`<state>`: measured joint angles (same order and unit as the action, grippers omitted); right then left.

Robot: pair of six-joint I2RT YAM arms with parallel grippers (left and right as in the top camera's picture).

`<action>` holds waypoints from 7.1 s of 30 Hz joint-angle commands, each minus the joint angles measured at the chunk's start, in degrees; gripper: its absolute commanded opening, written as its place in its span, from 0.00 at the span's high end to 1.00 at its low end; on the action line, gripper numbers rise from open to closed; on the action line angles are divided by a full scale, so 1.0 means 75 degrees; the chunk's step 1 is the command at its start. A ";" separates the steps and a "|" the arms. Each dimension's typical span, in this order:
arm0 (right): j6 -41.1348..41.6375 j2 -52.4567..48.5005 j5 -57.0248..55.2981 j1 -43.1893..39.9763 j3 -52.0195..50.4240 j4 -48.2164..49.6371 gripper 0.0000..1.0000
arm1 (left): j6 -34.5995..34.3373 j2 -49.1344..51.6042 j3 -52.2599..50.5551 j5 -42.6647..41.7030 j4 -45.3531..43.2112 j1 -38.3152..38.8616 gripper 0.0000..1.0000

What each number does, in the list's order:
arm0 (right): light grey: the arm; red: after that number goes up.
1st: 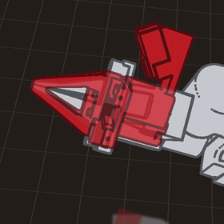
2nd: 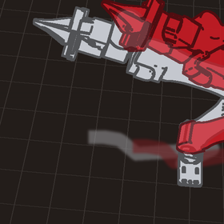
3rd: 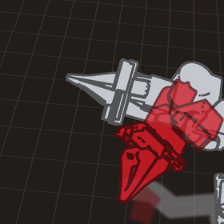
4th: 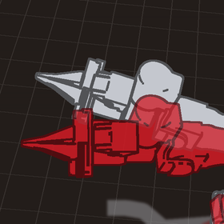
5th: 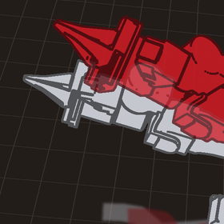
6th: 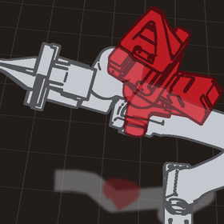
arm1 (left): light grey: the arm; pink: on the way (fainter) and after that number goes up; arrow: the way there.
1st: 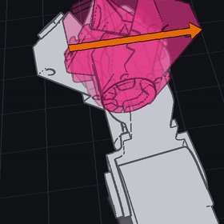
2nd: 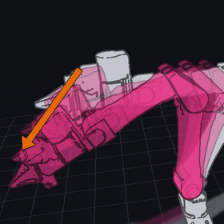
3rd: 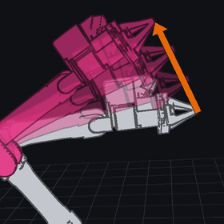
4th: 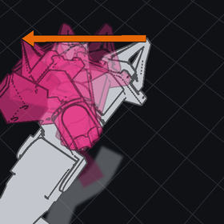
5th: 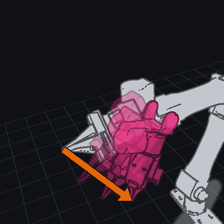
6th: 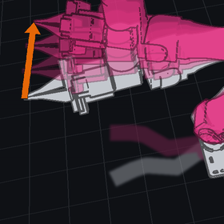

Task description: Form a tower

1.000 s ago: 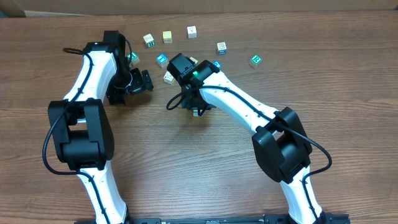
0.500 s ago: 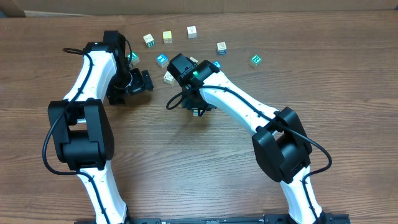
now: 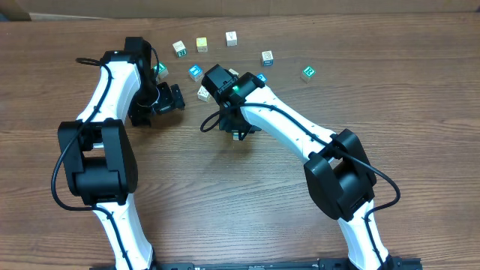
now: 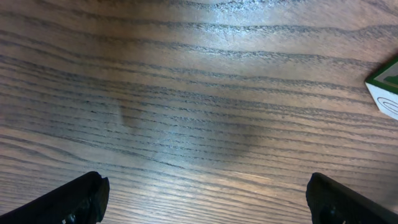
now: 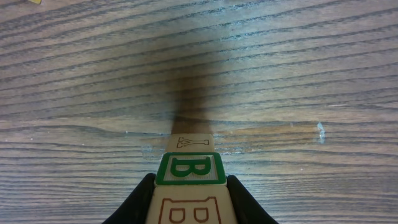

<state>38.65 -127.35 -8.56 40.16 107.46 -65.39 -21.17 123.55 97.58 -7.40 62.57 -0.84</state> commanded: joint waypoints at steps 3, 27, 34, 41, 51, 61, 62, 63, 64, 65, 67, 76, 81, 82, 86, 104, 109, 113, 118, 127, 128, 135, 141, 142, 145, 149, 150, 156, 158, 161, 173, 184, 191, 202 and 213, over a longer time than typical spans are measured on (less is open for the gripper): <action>0.0052 0.0393 -0.0111 -0.0003 -0.0050 0.0020 0.80 | 0.0029 -0.0149 0.0154 0.0073 -0.0006 0.0017 0.00; 0.0052 0.0393 -0.0044 0.0003 -0.0050 0.0026 0.72 | 0.0029 -0.0149 0.0154 0.0073 -0.0009 0.0017 0.00; 0.0050 0.0391 -0.0050 0.0003 -0.0050 0.0026 0.72 | 0.0029 -0.0149 0.0154 0.0073 -0.0012 0.0015 0.00; 0.0050 0.0391 -0.0052 0.0003 -0.0050 0.0023 0.72 | 0.0029 -0.0149 0.0154 0.0073 -0.0012 0.0020 0.00; 0.0050 0.0391 -0.0052 0.0003 -0.0052 0.0023 0.73 | 0.0029 -0.0149 0.0154 0.0073 -0.0012 0.0017 0.00; 0.0052 0.0391 -0.0052 0.0003 -0.0335 0.0256 0.73 | 0.0029 -0.0149 0.0154 0.0073 -0.0012 0.0017 0.00; 0.0052 0.0391 -0.0050 0.0003 -0.0391 0.0312 0.73 | 0.0029 -0.0149 0.0154 0.0073 -0.0012 0.0017 0.00; 0.0052 0.0391 -0.0050 0.0003 -0.0399 0.0315 0.73 | 0.0029 -0.0149 0.0154 0.0073 -0.0012 0.0017 0.00; 0.0050 0.0391 -0.0052 0.0003 -0.0399 0.0315 0.73 | 0.0029 -0.0149 0.0154 0.0073 -0.0012 0.0017 0.00; 0.0050 0.0391 -0.0052 0.0003 -0.0399 0.0321 0.73 | 0.0029 -0.0149 0.0154 0.0073 -0.0012 0.0017 0.00; 0.0050 0.0391 -0.0052 0.0003 -0.0396 0.0350 0.73 | 0.0029 -0.0149 0.0154 0.0073 -0.0012 0.0017 0.00; 0.0050 0.0391 -0.0029 0.0003 -0.0361 0.0361 0.73 | 0.0029 -0.0149 0.0154 0.0073 -0.0012 0.0017 0.00; 0.0047 0.0393 0.0076 0.0000 -0.0361 0.0370 0.73 | 0.0029 -0.0149 0.0154 0.0073 -0.0012 0.0017 0.00; 0.0044 0.0393 0.0119 0.0000 -0.0361 0.0379 0.73 | 0.0029 -0.0149 0.0154 0.0073 -0.0012 0.0017 0.00; -0.0015 0.0393 0.0122 0.0000 -0.0361 0.0364 0.73 | 0.0029 -0.0149 0.0154 0.0073 -0.0012 0.0017 0.00; -0.0154 0.0393 0.0122 0.0000 -0.0160 0.0216 0.73 | 0.0029 -0.0149 0.0154 0.0073 -0.0012 0.0017 0.00; -0.0122 0.0393 0.0149 0.0000 -0.0160 0.0236 0.74 | 0.0029 -0.0149 0.0154 0.0073 -0.0012 0.0017 0.00; -0.0055 0.0393 0.0157 0.0000 -0.0160 0.0251 0.73 | 0.0029 -0.0149 0.0154 0.0073 -0.0012 0.0017 0.00; 0.0026 0.0393 0.0178 0.0000 -0.0160 0.0251 0.73 | 0.0029 -0.0149 0.0152 0.0073 -0.0012 0.0017 0.00; 0.0047 0.0393 0.0178 0.0000 -0.0032 0.0192 0.73 | 0.0029 -0.0149 0.0152 0.0073 -0.0012 0.0015 0.00; 0.0047 0.0393 0.0178 0.0000 -0.0003 0.0169 0.73 | 0.0029 -0.0149 0.0154 0.0073 -0.0012 0.0017 0.00; 0.0050 0.0393 0.0175 0.0000 0.0055 0.0079 0.73 | 0.0029 -0.0149 0.0154 0.0073 -0.0012 0.0015 0.00; 0.0090 0.0393 0.0175 0.0003 0.0055 0.0082 0.73 | 0.0029 -0.0149 0.0154 0.0073 -0.0012 0.0015 0.00; 0.0137 0.0393 0.0175 0.0003 0.0055 0.0082 0.73 | 0.0029 -0.0149 0.0154 0.0073 -0.0012 0.0017 0.00; 0.0251 0.0393 0.0175 0.0003 0.0052 0.0082 0.73 | 0.0029 -0.0149 0.0154 0.0073 -0.0015 0.0035 0.00; 0.0248 0.0393 0.0175 0.0003 0.0052 0.0082 0.73 | 0.0029 -0.0149 0.0154 0.0073 -0.0012 0.0035 0.00; 0.0248 0.0393 0.0175 0.0003 0.0052 0.0082 0.73 | 0.0029 -0.0149 0.0154 0.0073 -0.0012 0.0035 0.00; 0.0248 0.0393 0.0175 0.0003 0.0029 0.0117 0.73 | 0.0029 -0.0149 0.0154 0.0073 -0.0020 0.0020 0.00; 0.0248 0.0393 0.0175 0.0003 0.0023 0.0114 0.73 | 0.0029 -0.0149 0.0154 0.0073 -0.0032 0.0020 0.00; 0.0248 0.0393 0.0178 0.0003 0.0023 0.0134 0.73 | 0.0029 -0.0149 0.0154 0.0073 -0.0035 0.0020 0.00; 0.0219 0.0393 0.0172 0.0061 0.0023 0.0204 0.73 | 0.0029 -0.0149 0.0154 0.0073 -0.0035 0.0015 0.00; 0.0221 0.0393 0.0172 0.0061 -0.0055 0.0230 0.73 | 0.0029 -0.0149 0.0154 0.0073 -0.0035 0.0015 0.00; 0.0221 0.0393 0.0146 0.0085 -0.0087 0.0251 0.73 | 0.0029 -0.0149 0.0154 0.0073 -0.0035 0.0017 0.00; 0.0224 0.0393 0.0146 0.0087 -0.0192 0.0309 0.73 | 0.0029 -0.0149 0.0154 0.0070 -0.0035 0.0015 0.00; 0.0221 0.0393 0.0146 0.0087 -0.0192 0.0271 0.73 | 0.0029 -0.0149 0.0154 0.0073 -0.0035 0.0015 0.00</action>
<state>40.07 -126.80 -7.29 40.29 106.06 -63.26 -21.17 123.55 97.58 -7.38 62.37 -0.84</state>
